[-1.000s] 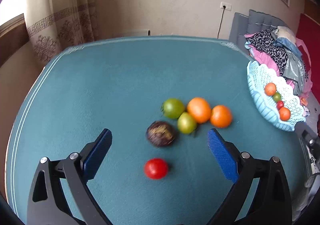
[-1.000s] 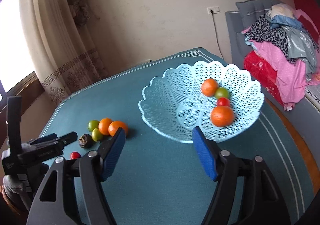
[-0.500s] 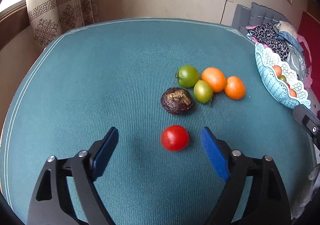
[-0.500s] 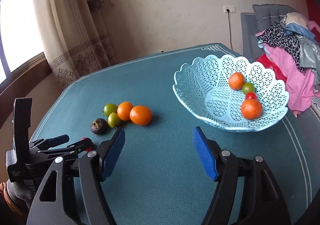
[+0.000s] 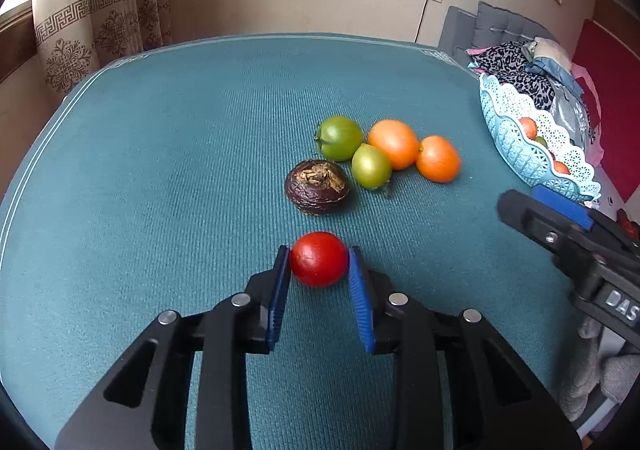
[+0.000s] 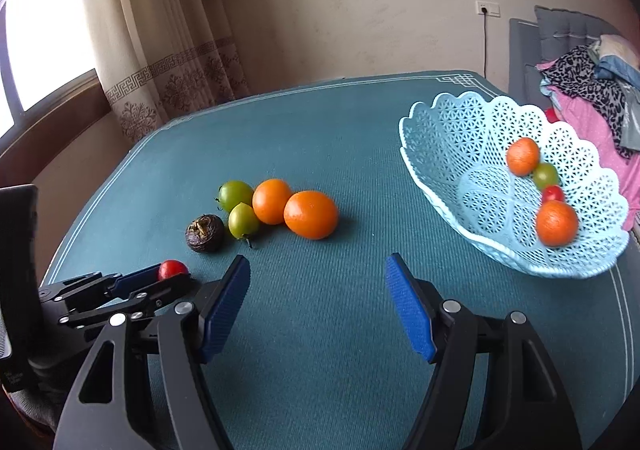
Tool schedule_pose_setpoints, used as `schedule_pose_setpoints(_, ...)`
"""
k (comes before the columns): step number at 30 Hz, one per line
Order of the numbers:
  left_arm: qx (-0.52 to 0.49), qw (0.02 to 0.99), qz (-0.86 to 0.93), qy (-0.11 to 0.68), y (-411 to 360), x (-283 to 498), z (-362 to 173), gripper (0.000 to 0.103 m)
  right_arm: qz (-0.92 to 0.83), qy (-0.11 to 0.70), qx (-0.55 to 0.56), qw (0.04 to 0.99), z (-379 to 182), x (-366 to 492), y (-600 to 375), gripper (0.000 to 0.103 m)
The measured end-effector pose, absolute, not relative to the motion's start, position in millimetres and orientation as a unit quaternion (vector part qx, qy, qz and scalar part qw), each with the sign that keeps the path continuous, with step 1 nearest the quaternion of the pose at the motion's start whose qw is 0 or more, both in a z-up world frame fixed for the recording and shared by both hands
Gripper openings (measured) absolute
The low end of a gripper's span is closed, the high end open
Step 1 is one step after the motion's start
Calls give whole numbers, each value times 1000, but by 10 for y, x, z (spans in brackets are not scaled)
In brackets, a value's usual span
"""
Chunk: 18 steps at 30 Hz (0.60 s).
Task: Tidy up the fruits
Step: 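Grasp second red tomato with left gripper while right gripper approaches oval orange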
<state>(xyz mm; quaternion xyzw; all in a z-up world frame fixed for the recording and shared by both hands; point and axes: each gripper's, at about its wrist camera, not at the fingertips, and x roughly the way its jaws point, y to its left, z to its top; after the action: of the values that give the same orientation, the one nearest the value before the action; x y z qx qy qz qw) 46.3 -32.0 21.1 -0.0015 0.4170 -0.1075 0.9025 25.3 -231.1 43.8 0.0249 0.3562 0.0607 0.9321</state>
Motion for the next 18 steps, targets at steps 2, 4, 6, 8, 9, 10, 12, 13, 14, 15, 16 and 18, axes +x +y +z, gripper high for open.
schedule_pose_setpoints(2,-3,907,-104,409,-310,446,240,30,65,365,25,928,407,341,-2291,70)
schedule_pose_setpoints(4,-3,909,-100,404,-304,433,249,30,66,370,20,926,388,418,-2265,70)
schedule_pose_setpoints(6,-5,910,-97,402,-289,427,256,30,72,373,10,925,370,478,-2217,70)
schedule_pose_setpoints(8,-8,910,-95,404,-262,439,250,30,76,378,-2,923,330,575,-2160,68)
schedule_pose_setpoints(9,-9,910,-93,405,-256,442,244,30,75,381,-5,921,312,608,-2150,67)
schedule_pose_setpoints(10,-10,909,-93,405,-238,451,243,30,76,386,-7,919,285,661,-2139,62)
schedule_pose_setpoints(12,-12,909,-91,406,-235,456,235,30,70,390,-12,918,249,761,-2121,61)
schedule_pose_setpoints(13,-13,909,-91,406,-226,460,230,30,69,391,-15,918,238,796,-2112,60)
schedule_pose_setpoints(14,-13,909,-90,407,-210,463,222,30,68,393,-17,917,224,837,-2104,59)
schedule_pose_setpoints(15,-15,909,-90,407,-213,460,219,30,66,394,-19,916,212,887,-2095,58)
schedule_pose_setpoints(16,-16,908,-90,408,-209,464,217,30,65,396,-22,916,200,934,-2087,58)
schedule_pose_setpoints(18,-17,908,-90,409,-212,464,207,30,65,399,-22,915,182,998,-2073,55)
